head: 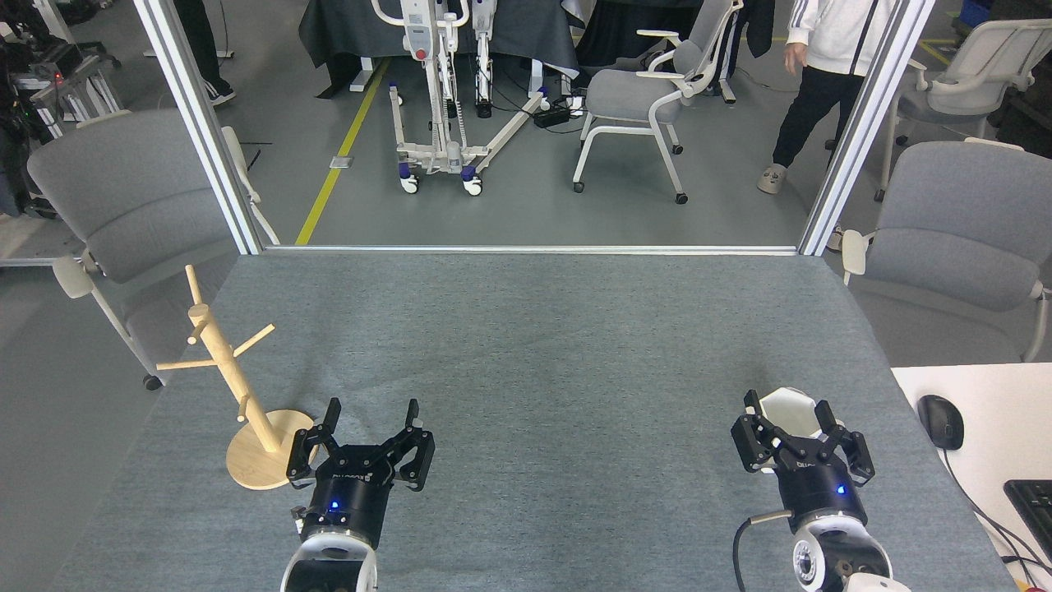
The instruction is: Hang cup on storage rack
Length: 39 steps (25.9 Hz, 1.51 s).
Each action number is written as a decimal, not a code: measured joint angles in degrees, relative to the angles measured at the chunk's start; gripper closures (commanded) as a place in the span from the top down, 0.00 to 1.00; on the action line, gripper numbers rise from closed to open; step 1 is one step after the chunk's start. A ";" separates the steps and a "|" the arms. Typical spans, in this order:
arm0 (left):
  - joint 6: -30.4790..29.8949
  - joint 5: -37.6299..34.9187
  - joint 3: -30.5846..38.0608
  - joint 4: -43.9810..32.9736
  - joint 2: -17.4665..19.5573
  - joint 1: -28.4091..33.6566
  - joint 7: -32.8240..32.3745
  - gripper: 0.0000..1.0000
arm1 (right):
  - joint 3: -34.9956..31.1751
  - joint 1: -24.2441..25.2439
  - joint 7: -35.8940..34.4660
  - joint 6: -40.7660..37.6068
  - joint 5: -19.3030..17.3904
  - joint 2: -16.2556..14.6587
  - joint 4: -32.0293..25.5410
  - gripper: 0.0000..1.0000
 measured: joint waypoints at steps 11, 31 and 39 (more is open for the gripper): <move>-0.06 0.83 -0.14 -0.21 -0.09 0.74 0.63 0.99 | 0.01 4.53 -0.17 -0.32 -0.05 -0.03 -4.99 1.00; -0.42 1.25 -0.43 -1.42 -0.12 0.55 1.26 0.99 | -0.76 7.57 0.37 -0.51 -0.62 -4.41 -5.89 1.00; -0.25 1.32 -0.49 -0.32 -0.05 0.65 1.34 0.99 | -0.72 7.26 -0.35 0.16 -0.60 -5.23 -0.57 1.00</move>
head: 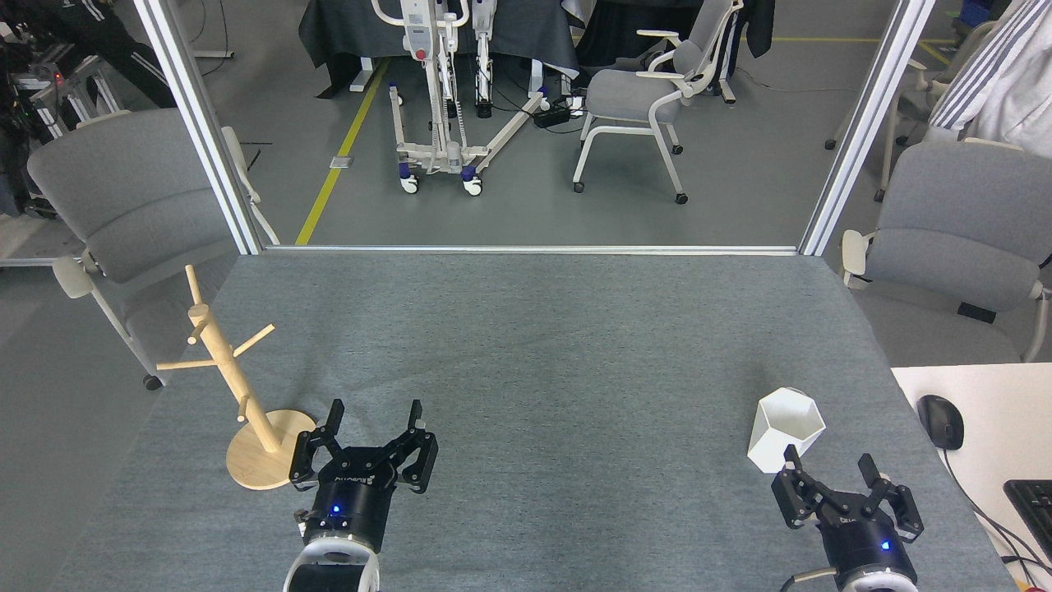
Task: Hang cup on storage rack
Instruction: 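Move the right gripper forward onto the white hexagonal cup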
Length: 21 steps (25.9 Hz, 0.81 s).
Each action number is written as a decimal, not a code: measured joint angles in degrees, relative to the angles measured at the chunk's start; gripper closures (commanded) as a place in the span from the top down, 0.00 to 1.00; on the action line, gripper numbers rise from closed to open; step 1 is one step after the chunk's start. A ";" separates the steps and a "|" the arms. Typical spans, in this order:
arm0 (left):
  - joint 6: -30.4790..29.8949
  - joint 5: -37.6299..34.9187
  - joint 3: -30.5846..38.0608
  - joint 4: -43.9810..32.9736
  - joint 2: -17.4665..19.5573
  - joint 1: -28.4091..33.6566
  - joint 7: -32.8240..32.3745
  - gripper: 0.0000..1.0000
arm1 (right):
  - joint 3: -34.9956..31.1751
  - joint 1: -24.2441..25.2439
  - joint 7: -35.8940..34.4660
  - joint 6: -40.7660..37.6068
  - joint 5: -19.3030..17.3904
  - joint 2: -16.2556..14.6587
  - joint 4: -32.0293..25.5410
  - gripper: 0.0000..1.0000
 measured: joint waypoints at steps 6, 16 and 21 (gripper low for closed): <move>0.02 -0.06 0.08 0.17 0.27 -0.23 0.00 0.99 | 0.22 -0.49 -0.02 0.48 0.06 0.22 2.73 1.00; 0.04 -0.08 0.06 0.11 0.01 -0.45 0.00 0.99 | 1.44 -4.98 -0.27 1.72 0.26 0.43 8.00 0.99; 0.04 -0.08 0.03 0.06 -0.01 -0.39 0.00 0.99 | 2.17 -6.70 0.20 1.92 0.53 0.61 10.30 0.99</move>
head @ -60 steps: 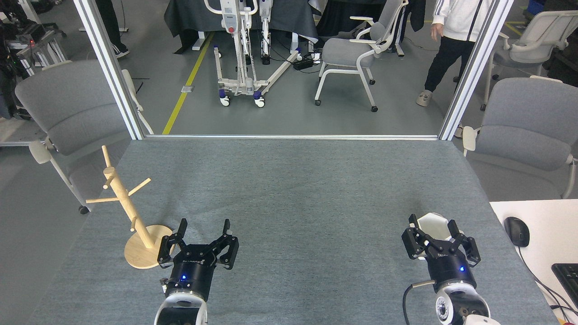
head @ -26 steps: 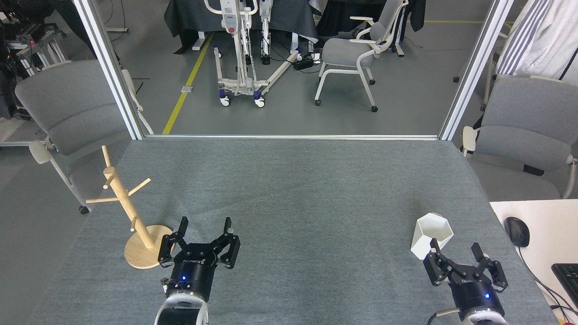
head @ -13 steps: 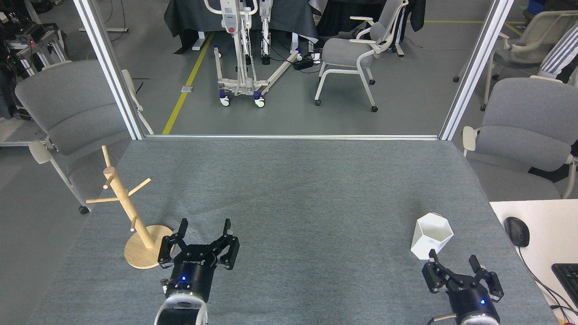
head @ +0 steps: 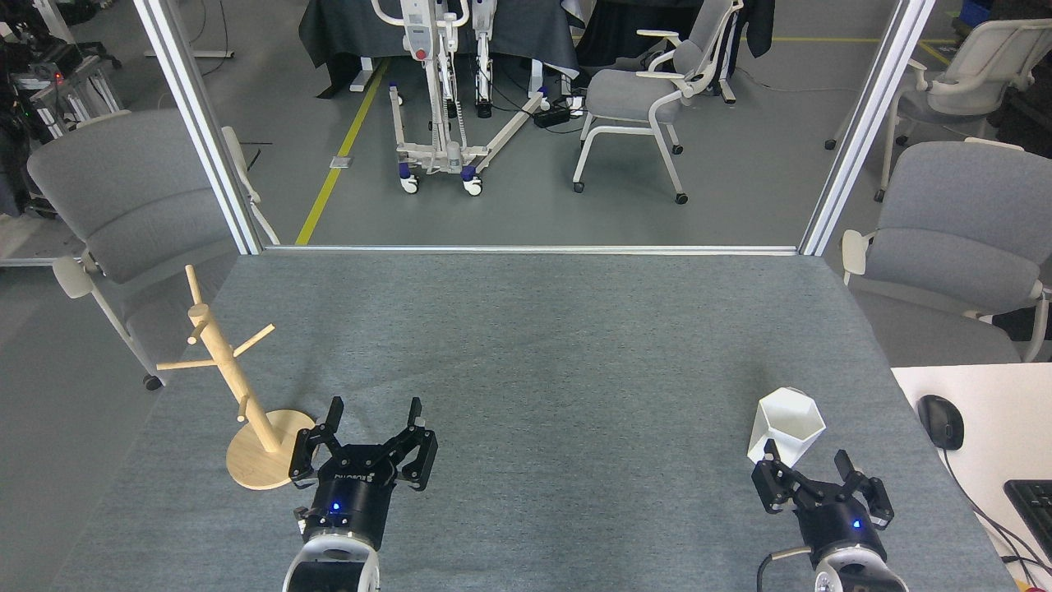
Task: Hang cup on storage rack
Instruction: 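Move the right gripper forward onto the white hexagonal cup, then close the right gripper on the cup rim and lift it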
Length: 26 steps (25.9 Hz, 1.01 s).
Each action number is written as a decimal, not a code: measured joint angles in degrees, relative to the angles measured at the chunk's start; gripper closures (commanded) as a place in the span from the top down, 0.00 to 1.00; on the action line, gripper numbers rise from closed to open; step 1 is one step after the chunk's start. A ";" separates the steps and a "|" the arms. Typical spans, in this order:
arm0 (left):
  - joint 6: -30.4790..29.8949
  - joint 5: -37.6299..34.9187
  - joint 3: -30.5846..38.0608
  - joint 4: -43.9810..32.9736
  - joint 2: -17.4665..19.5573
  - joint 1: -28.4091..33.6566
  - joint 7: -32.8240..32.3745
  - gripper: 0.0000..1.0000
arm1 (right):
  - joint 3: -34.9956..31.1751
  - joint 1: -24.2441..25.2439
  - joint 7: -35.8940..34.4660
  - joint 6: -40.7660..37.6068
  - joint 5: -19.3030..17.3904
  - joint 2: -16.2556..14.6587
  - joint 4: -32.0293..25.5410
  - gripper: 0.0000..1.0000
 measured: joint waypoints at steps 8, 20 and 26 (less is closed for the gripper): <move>-0.04 0.00 0.00 -0.11 0.03 0.32 0.00 0.99 | 1.66 -1.62 0.16 1.53 0.10 0.21 1.66 0.99; -0.01 0.00 0.03 -0.83 0.00 0.36 0.00 0.99 | 1.73 -6.09 0.43 2.19 0.10 -0.19 6.01 0.99; 0.01 0.00 -0.01 -0.88 -0.07 0.29 0.00 0.99 | 1.72 -7.96 0.08 2.20 0.10 -0.52 8.30 0.99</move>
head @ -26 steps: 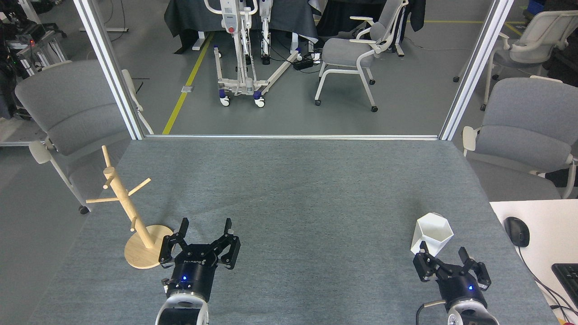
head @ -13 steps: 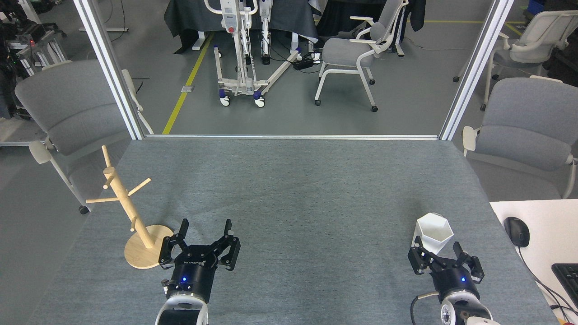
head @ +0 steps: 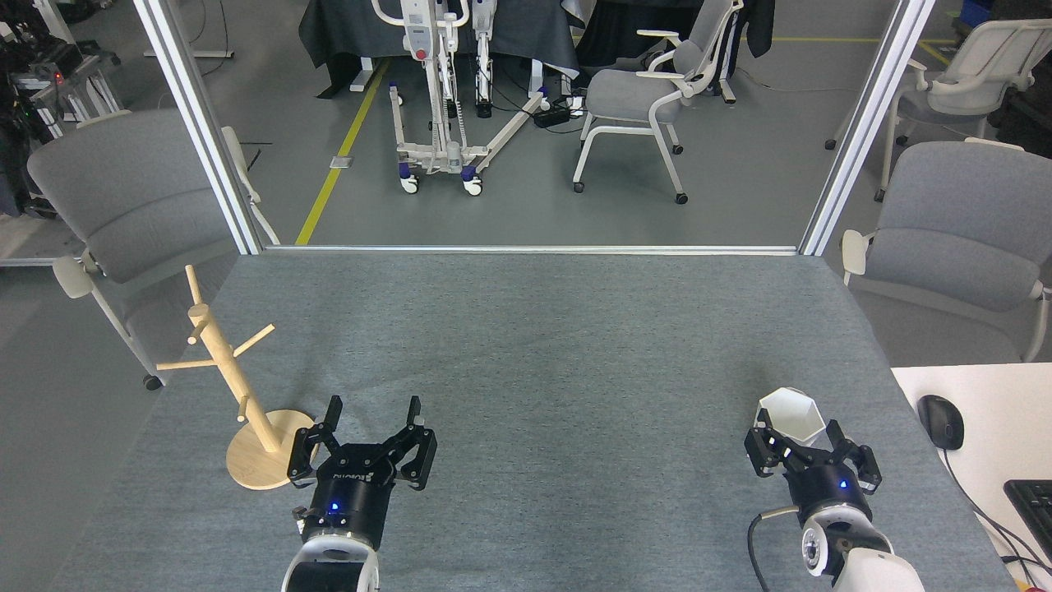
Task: Hang cup on storage rack
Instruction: 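Close the right gripper on the cup rim and lift it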
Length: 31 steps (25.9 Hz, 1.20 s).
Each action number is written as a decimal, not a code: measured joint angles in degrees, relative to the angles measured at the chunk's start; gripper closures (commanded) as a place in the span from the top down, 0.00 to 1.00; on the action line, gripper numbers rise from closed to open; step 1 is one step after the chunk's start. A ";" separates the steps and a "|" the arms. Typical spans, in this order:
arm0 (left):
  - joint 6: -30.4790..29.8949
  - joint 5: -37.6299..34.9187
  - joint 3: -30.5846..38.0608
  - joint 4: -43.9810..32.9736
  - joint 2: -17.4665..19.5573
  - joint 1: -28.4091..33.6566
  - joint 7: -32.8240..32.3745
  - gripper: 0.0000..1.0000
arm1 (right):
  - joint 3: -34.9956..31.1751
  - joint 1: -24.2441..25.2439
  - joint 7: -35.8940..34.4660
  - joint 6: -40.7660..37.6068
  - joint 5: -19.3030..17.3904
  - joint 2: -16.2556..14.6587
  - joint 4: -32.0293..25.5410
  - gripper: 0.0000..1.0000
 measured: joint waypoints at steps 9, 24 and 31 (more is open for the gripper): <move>0.03 0.02 -0.85 0.05 0.06 0.09 -0.03 0.99 | -0.05 -3.30 -0.14 0.16 0.12 -0.15 4.79 0.99; 0.17 0.00 -0.92 -0.02 0.16 0.26 -0.03 0.99 | 0.02 -5.89 -0.21 0.92 3.19 0.46 8.85 0.85; 0.19 0.00 -0.93 -0.02 0.15 0.32 -0.03 0.99 | 0.05 -5.83 -0.22 0.41 3.68 0.48 8.89 0.36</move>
